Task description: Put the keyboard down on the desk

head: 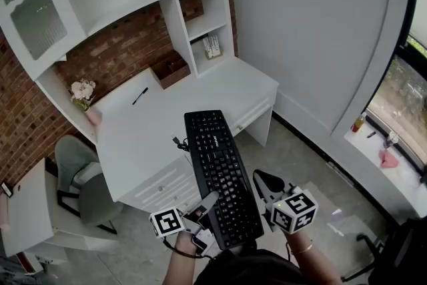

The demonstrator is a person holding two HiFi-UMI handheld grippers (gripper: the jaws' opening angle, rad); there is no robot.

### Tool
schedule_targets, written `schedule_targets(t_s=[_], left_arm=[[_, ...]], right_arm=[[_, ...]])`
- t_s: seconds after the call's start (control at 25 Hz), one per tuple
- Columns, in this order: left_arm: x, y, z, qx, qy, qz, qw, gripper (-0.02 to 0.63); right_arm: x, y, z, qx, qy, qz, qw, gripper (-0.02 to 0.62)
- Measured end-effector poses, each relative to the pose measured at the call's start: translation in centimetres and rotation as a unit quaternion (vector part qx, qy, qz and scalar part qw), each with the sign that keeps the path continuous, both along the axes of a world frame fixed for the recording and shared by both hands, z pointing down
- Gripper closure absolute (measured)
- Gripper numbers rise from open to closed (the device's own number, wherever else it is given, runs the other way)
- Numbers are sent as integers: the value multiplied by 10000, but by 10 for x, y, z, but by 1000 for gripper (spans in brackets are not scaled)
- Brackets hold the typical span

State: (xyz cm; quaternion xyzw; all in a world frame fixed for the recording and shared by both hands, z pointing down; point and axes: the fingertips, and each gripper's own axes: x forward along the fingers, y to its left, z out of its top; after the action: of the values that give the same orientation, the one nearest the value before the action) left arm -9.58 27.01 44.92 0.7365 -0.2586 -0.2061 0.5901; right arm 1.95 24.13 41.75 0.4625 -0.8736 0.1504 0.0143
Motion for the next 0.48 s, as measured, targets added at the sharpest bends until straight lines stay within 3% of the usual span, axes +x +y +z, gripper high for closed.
schedule_targets(t_s=[0.48], left_arm=[[22,-11,-4,58,-114,-120,9998,503]], right_arm=[[23,-10,-5,74,62,-134,9999,591]])
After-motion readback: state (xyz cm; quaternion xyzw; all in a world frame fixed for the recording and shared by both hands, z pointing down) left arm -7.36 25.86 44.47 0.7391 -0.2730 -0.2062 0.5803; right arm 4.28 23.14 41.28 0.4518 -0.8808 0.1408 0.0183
